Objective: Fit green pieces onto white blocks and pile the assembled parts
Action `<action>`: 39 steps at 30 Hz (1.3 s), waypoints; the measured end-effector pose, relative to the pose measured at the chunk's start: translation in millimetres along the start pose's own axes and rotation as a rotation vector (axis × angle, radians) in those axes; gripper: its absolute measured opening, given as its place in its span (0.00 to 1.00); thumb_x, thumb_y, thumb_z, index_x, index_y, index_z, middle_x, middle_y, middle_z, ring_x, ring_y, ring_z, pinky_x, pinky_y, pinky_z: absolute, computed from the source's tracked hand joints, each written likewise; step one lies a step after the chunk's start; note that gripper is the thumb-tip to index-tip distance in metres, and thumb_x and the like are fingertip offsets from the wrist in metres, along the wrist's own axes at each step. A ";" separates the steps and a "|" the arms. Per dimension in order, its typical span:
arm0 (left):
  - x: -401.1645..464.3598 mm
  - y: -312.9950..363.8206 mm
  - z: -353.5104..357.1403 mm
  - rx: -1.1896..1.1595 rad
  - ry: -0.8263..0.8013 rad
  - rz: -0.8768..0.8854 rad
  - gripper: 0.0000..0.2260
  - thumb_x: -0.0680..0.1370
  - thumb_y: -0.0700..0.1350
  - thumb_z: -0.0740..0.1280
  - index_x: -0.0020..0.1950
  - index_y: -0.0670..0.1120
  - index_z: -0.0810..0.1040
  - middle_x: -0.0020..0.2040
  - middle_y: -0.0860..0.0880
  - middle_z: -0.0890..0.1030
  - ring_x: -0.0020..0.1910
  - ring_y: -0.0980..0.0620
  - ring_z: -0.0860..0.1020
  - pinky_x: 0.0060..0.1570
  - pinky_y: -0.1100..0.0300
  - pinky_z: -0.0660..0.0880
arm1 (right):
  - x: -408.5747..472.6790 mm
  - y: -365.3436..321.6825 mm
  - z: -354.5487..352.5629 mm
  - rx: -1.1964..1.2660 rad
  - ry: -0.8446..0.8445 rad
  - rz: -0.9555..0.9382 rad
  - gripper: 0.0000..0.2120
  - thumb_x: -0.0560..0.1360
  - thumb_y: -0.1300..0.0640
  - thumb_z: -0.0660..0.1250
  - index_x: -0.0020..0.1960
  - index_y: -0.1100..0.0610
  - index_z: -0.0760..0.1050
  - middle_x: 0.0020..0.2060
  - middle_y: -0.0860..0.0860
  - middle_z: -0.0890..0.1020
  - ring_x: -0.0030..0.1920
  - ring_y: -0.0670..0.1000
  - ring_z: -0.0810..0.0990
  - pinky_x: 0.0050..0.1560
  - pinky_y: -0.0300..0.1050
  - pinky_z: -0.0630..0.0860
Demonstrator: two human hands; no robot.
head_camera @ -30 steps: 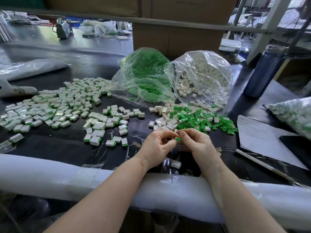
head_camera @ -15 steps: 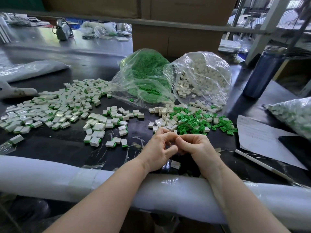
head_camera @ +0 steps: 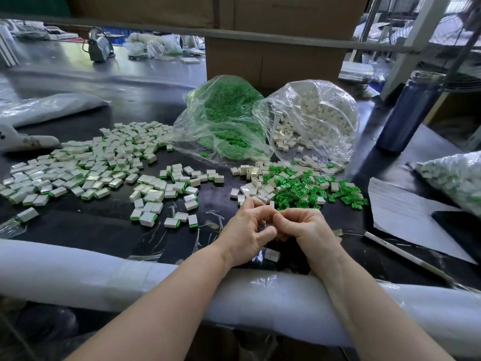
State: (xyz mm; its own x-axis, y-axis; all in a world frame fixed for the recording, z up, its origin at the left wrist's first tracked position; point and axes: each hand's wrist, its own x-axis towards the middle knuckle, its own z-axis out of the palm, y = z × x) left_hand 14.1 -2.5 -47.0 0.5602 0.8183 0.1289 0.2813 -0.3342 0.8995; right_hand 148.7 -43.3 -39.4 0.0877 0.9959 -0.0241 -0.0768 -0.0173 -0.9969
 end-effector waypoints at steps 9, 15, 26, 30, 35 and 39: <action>0.4 0.4 -0.7 0.008 -0.005 -0.002 0.13 0.74 0.37 0.64 0.42 0.57 0.75 0.48 0.55 0.67 0.44 0.53 0.71 0.54 0.57 0.75 | -1.0 -0.6 -0.4 0.008 -0.002 0.007 0.07 0.73 0.66 0.66 0.39 0.64 0.81 0.27 0.54 0.79 0.28 0.46 0.76 0.30 0.34 0.73; 0.4 -0.3 -0.9 -0.002 0.004 0.018 0.13 0.74 0.36 0.64 0.41 0.55 0.75 0.47 0.55 0.67 0.44 0.54 0.70 0.51 0.64 0.72 | -0.7 -0.4 -1.1 -0.015 -0.027 -0.001 0.07 0.74 0.65 0.66 0.40 0.64 0.82 0.29 0.56 0.80 0.30 0.47 0.76 0.33 0.36 0.74; -1.9 5.7 0.1 0.046 0.002 -0.008 0.07 0.67 0.47 0.61 0.42 0.54 0.76 0.47 0.56 0.67 0.46 0.46 0.73 0.54 0.51 0.74 | -0.1 -0.3 0.0 -0.008 0.015 0.013 0.08 0.73 0.66 0.66 0.36 0.64 0.81 0.26 0.55 0.76 0.26 0.46 0.72 0.29 0.35 0.69; -3.1 7.8 -0.7 0.055 -0.011 -0.011 0.06 0.67 0.48 0.61 0.40 0.58 0.74 0.47 0.55 0.67 0.44 0.50 0.72 0.55 0.51 0.74 | 0.0 -0.2 0.3 0.017 0.007 0.016 0.08 0.73 0.67 0.66 0.36 0.65 0.80 0.24 0.52 0.77 0.25 0.44 0.72 0.28 0.34 0.70; -2.4 7.3 -1.1 0.058 -0.019 -0.017 0.05 0.69 0.47 0.62 0.42 0.57 0.75 0.49 0.52 0.68 0.47 0.49 0.73 0.55 0.55 0.74 | 0.6 1.0 -1.3 0.030 -0.001 0.008 0.08 0.74 0.66 0.66 0.38 0.66 0.80 0.24 0.52 0.78 0.25 0.44 0.74 0.28 0.34 0.71; -0.1 1.4 -0.6 0.015 0.009 0.004 0.07 0.76 0.38 0.64 0.48 0.49 0.76 0.51 0.50 0.67 0.45 0.54 0.70 0.51 0.67 0.71 | 0.5 0.7 -0.1 0.002 -0.048 -0.021 0.08 0.72 0.58 0.67 0.42 0.61 0.83 0.33 0.56 0.83 0.34 0.49 0.80 0.38 0.39 0.79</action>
State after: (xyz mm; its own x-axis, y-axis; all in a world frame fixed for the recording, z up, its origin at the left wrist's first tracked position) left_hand 13.9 -2.8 -45.5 0.5540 0.8212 0.1363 0.2911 -0.3446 0.8925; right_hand 148.7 -42.8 -40.1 0.0412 0.9992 0.0003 -0.0774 0.0035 -0.9970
